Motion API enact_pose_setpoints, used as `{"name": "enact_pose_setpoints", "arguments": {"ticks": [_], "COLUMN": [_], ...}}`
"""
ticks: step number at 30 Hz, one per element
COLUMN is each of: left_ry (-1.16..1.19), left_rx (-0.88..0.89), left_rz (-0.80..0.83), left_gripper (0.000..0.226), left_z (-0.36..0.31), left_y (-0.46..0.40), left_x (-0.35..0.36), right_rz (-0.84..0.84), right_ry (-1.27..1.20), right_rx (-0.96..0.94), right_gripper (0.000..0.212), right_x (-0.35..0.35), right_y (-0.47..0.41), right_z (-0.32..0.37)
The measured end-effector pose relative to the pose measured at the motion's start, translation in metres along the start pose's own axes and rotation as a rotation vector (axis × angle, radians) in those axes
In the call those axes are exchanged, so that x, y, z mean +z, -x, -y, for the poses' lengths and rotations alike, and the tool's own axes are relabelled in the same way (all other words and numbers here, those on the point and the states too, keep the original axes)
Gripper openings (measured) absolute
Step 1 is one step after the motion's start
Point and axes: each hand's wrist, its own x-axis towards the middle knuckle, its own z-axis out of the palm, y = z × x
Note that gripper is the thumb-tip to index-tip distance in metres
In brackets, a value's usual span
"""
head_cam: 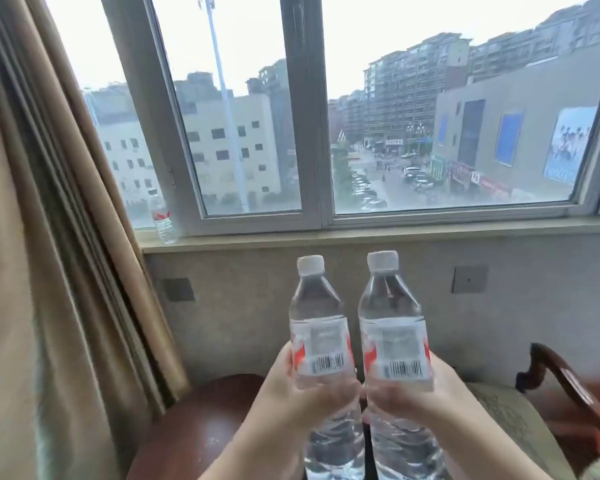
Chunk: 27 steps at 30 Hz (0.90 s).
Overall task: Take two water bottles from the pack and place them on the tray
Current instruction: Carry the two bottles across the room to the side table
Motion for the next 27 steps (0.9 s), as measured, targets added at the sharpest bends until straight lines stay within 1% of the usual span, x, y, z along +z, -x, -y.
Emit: {"name": "enact_pose_setpoints", "arguments": {"ticks": [2, 4, 6, 10, 15, 18, 20, 21, 23, 24, 25, 27], "left_ry": [0.014, -0.053, -0.097, -0.092, -0.106, -0.165, -0.224, -0.24, -0.21, -0.212, -0.271, -0.463], "left_rx": [0.012, 0.039, 0.044, 0.1, 0.119, 0.133, 0.166, 0.171, 0.145, 0.135, 0.122, 0.099], "left_rz": [-0.008, -0.04, -0.065, -0.102, -0.116, -0.204, -0.243, -0.275, -0.479, -0.586, -0.684, -0.833], "left_gripper": [0.055, 0.058, 0.057, 0.056, 0.055, 0.058, 0.058, 0.06, 0.073, 0.079, 0.079, 0.069], "left_z": [-0.018, -0.03, -0.036, -0.041, -0.04, -0.041, -0.046, -0.046, -0.044, -0.043, -0.044, -0.048], "left_y": [-0.004, -0.01, -0.011, -0.007, 0.003, 0.014, 0.029, 0.038, 0.068, 0.088, 0.111, 0.163], "left_x": [0.005, 0.011, 0.017, 0.03, 0.035, 0.031, 0.023, 0.017, -0.002, -0.013, -0.023, -0.04], "right_rz": [0.052, 0.128, 0.137, 0.146, 0.224, 0.19, 0.225, 0.29, 0.43, 0.5, 0.575, 0.715], "right_ry": [-0.092, -0.158, -0.155, -0.178, -0.173, -0.113, -0.083, -0.088, -0.098, -0.112, -0.144, -0.252], "right_rx": [-0.122, -0.207, -0.246, -0.304, -0.322, -0.306, -0.318, -0.333, -0.344, -0.349, -0.354, -0.34], "right_gripper": [0.044, 0.051, 0.05, 0.048, 0.046, 0.045, 0.048, 0.047, 0.04, 0.042, 0.047, 0.048], "right_x": [-0.007, -0.012, -0.017, -0.021, -0.022, -0.011, 0.004, 0.015, 0.047, 0.067, 0.087, 0.132], "right_y": [0.006, 0.018, 0.021, 0.017, 0.015, 0.007, 0.001, -0.002, -0.002, 0.002, 0.006, 0.019], "right_z": [0.026, 0.045, 0.048, 0.057, 0.057, 0.062, 0.068, 0.07, 0.078, 0.084, 0.087, 0.095]}}
